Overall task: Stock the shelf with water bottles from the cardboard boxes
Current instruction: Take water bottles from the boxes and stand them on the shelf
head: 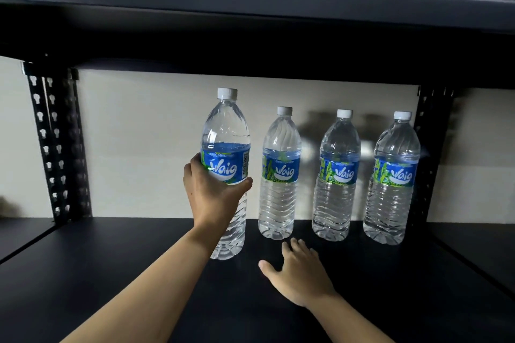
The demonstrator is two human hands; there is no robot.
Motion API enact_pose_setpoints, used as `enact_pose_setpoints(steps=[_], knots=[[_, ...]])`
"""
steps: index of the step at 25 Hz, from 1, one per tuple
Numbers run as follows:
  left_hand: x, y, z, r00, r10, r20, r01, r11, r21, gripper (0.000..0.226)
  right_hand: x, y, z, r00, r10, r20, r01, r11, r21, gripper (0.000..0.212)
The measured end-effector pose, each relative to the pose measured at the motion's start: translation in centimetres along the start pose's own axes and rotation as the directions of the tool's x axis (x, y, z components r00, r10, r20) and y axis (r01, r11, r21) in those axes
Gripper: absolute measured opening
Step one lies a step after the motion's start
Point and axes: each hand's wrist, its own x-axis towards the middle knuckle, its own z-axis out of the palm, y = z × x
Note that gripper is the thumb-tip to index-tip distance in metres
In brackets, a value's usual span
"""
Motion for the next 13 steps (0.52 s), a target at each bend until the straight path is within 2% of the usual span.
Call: enact_pose_setpoints(steps=[13], knots=[[3.2, -4.9, 4.1, 0.999, -0.038, 0.021, 0.038, 0.999, 0.014, 0.086, 0.0, 0.1, -0.2, 0.999, -0.012, 0.03, 0.011, 0.999, 0.045, 0.086]])
